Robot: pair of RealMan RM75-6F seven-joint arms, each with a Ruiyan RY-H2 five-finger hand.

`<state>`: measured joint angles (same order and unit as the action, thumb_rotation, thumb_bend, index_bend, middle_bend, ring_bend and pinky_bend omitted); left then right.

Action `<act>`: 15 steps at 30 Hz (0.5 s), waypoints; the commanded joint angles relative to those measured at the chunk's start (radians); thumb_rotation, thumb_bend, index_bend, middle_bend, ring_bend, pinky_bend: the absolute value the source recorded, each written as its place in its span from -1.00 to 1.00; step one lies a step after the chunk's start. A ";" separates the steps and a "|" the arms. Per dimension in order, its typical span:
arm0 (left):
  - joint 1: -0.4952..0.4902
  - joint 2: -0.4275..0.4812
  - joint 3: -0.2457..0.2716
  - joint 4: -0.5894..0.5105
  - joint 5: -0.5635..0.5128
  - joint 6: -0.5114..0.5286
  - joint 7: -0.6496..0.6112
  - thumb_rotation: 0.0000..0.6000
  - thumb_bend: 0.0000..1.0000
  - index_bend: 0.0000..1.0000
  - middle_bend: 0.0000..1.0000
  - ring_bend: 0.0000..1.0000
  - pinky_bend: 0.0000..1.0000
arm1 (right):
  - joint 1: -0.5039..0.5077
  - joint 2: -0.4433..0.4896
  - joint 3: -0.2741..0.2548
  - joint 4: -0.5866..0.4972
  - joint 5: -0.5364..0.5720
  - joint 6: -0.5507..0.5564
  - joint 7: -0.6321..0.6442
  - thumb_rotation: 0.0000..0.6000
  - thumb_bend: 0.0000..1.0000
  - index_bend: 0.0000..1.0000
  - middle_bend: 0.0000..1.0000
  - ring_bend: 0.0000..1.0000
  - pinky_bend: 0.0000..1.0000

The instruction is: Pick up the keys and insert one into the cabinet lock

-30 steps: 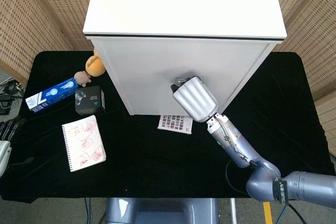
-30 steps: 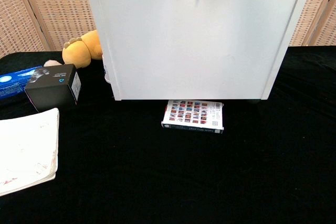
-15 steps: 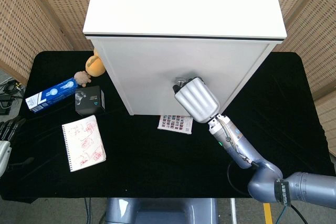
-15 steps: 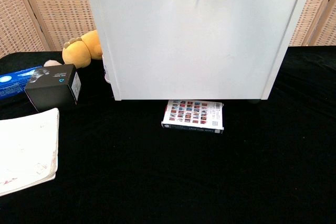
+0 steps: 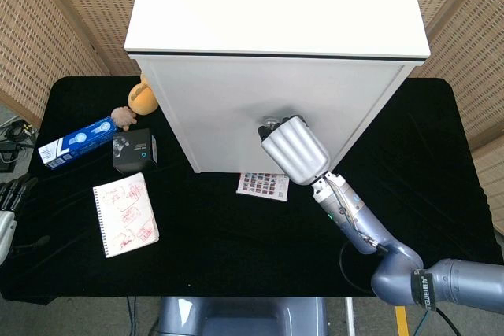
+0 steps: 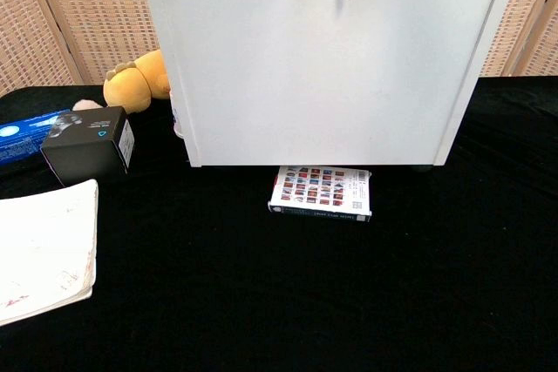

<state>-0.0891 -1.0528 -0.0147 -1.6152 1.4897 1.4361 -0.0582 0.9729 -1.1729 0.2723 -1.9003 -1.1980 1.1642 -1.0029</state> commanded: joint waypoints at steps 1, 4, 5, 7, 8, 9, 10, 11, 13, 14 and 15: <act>-0.001 0.000 0.000 0.000 0.001 -0.001 0.001 1.00 -1.00 -1.00 -1.00 -1.00 -1.00 | 0.001 0.004 0.002 -0.004 -0.003 0.003 -0.003 1.00 -0.01 0.11 0.74 0.71 1.00; -0.001 0.000 0.001 0.001 0.001 -0.002 0.000 1.00 -1.00 -1.00 -1.00 -1.00 -1.00 | 0.000 0.007 0.004 -0.009 0.000 0.006 -0.006 1.00 -0.01 0.11 0.74 0.71 1.00; -0.001 0.000 0.000 0.001 0.001 -0.002 -0.001 1.00 -1.00 -1.00 -1.00 -1.00 -1.00 | 0.000 0.008 0.004 -0.010 0.001 0.007 -0.007 1.00 -0.02 0.11 0.74 0.71 1.00; -0.001 0.000 0.000 0.001 0.000 -0.001 -0.001 1.00 -1.00 -1.00 -1.00 -1.00 -1.00 | -0.001 0.010 0.004 -0.012 0.000 0.009 -0.007 1.00 -0.02 0.12 0.74 0.71 1.00; -0.001 0.001 0.000 0.001 0.000 -0.001 -0.002 1.00 -1.00 -1.00 -1.00 -1.00 -1.00 | -0.002 0.011 0.004 -0.013 -0.001 0.009 -0.007 1.00 -0.02 0.12 0.74 0.71 1.00; -0.001 0.001 0.000 0.001 0.000 -0.001 -0.003 1.00 -1.00 -1.00 -1.00 -1.00 -1.00 | -0.002 0.012 0.003 -0.014 -0.003 0.011 -0.007 1.00 -0.02 0.13 0.74 0.71 1.00; -0.001 0.001 0.000 0.000 0.000 -0.001 -0.003 1.00 -1.00 -1.00 -1.00 -1.00 -1.00 | -0.004 0.015 0.003 -0.016 -0.006 0.012 -0.006 1.00 -0.02 0.13 0.74 0.71 1.00; -0.001 0.002 0.000 0.001 0.000 -0.001 -0.004 1.00 -1.00 -1.00 -1.00 -1.00 -1.00 | -0.005 0.017 0.003 -0.018 -0.009 0.014 -0.003 1.00 -0.02 0.14 0.74 0.71 1.00; -0.001 0.002 0.000 0.001 0.000 -0.002 -0.006 1.00 -1.00 -1.00 -1.00 -1.00 -1.00 | -0.013 0.025 0.003 -0.027 -0.019 0.024 0.007 1.00 -0.02 0.14 0.74 0.71 1.00; -0.001 0.002 0.000 0.002 0.000 -0.003 -0.006 1.00 -1.00 -1.00 -1.00 -1.00 -1.00 | -0.018 0.032 0.004 -0.033 -0.027 0.030 0.013 1.00 -0.02 0.14 0.74 0.71 1.00; -0.002 0.002 0.000 0.002 0.000 -0.003 -0.007 1.00 -1.00 -1.00 -1.00 -1.00 -1.00 | -0.024 0.040 0.003 -0.039 -0.036 0.037 0.021 1.00 -0.02 0.15 0.74 0.71 1.00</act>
<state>-0.0908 -1.0504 -0.0149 -1.6135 1.4900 1.4330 -0.0649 0.9547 -1.1400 0.2755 -1.9330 -1.2268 1.1944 -0.9889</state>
